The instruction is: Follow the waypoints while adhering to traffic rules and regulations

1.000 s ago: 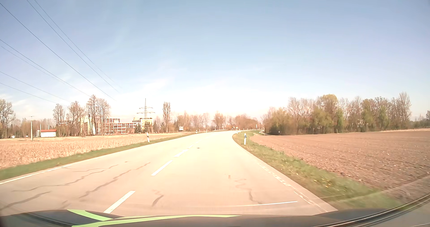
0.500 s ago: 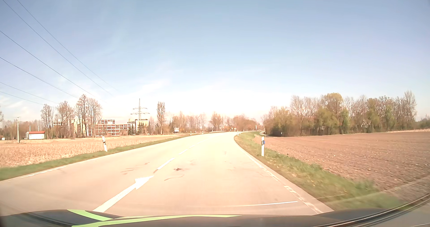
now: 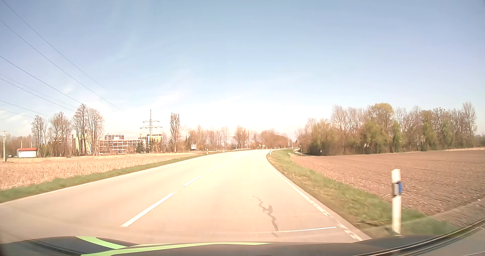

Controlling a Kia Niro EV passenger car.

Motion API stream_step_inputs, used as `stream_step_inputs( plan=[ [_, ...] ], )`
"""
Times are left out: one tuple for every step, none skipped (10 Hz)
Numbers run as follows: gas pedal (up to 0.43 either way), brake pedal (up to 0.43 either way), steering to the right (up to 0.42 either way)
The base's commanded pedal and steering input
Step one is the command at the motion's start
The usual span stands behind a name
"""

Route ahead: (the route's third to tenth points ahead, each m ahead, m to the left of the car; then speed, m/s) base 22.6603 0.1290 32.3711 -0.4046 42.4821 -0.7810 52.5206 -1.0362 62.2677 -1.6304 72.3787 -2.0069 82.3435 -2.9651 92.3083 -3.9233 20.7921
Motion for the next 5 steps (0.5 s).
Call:
stream_step_inputs(
  plan=[
    [0.220,0.000,0.006],
    [0.220,0.000,0.007],
    [0.220,0.000,0.007],
    [0.220,0.000,0.008],
    [0.220,0.000,0.009]
  ],
)
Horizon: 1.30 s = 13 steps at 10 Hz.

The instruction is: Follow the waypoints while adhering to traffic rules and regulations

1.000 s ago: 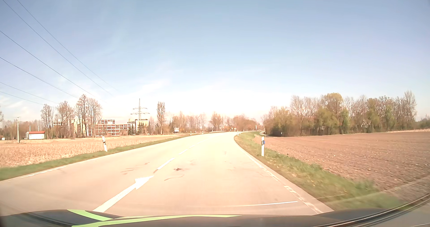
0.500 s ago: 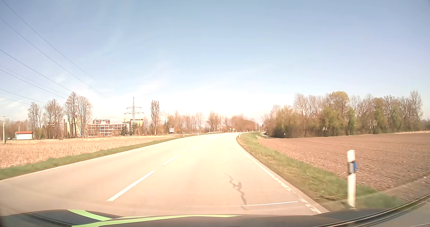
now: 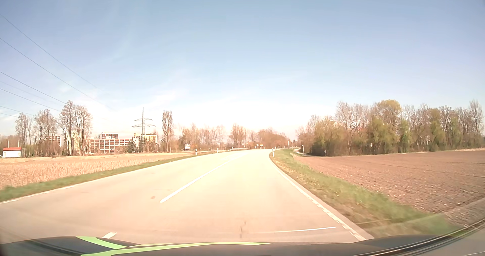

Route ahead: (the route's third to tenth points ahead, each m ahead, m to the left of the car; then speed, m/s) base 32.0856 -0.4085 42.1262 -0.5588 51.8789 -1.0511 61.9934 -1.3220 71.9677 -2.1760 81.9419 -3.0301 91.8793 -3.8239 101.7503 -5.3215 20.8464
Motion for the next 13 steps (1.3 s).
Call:
stream_step_inputs(
  plan=[
    [0.220,0.000,0.010],
    [0.220,0.000,0.012],
    [0.220,0.000,0.012],
    [0.220,0.000,0.012],
    [0.220,0.000,0.012],
    [0.220,0.000,0.012],
    [0.220,0.000,0.012],
    [0.220,0.000,0.012],
    [0.220,0.000,0.012],
    [0.220,0.000,0.012],
    [0.220,0.000,0.012],
    [0.220,0.000,0.012],
    [0.220,0.000,0.012]
  ],
)
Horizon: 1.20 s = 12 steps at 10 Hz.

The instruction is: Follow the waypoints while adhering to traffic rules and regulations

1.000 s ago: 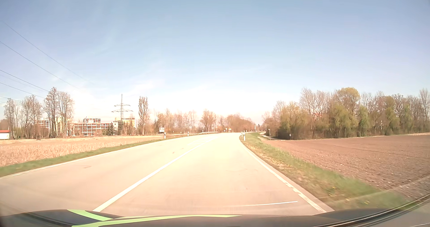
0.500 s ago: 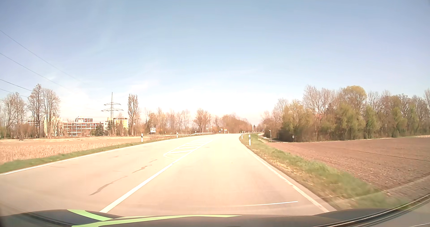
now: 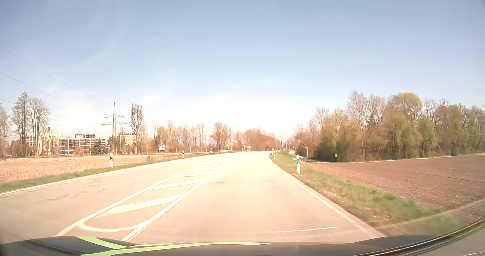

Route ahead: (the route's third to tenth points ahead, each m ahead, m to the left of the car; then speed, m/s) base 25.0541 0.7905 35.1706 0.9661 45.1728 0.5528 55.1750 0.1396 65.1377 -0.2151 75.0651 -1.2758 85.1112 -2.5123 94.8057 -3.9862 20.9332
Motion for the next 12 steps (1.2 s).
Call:
stream_step_inputs(
  plan=[
    [0.220,0.000,0.012],
    [0.220,0.000,0.010],
    [0.220,0.000,0.010],
    [0.220,0.000,0.010],
    [0.220,0.000,0.011],
    [0.220,0.000,0.011],
    [0.220,0.000,0.011],
    [0.220,0.000,0.012],
    [0.220,0.000,0.012],
    [0.220,0.000,0.012],
    [0.220,0.000,0.012],
    [0.220,0.000,0.012]
  ],
)
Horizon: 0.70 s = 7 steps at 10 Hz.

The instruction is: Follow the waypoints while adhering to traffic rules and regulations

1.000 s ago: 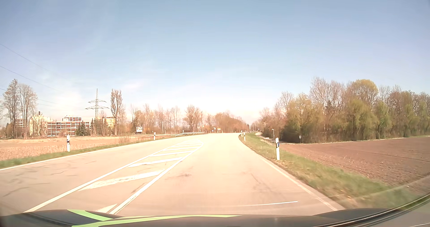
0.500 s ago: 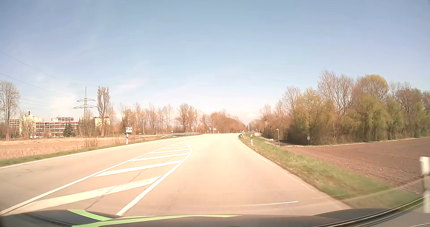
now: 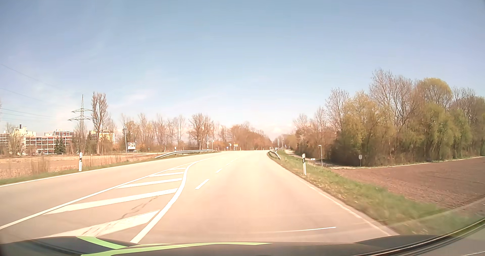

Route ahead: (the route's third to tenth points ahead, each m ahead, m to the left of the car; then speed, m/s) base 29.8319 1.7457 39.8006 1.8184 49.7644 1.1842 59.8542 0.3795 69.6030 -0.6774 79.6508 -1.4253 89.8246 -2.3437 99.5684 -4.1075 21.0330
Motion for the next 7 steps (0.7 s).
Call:
stream_step_inputs(
  plan=[
    [0.220,0.000,0.012],
    [0.220,0.000,0.012],
    [0.220,0.000,0.012],
    [0.220,0.000,0.012],
    [0.220,0.000,0.012],
    [0.220,0.000,0.012],
    [0.220,0.000,0.011]
  ],
)
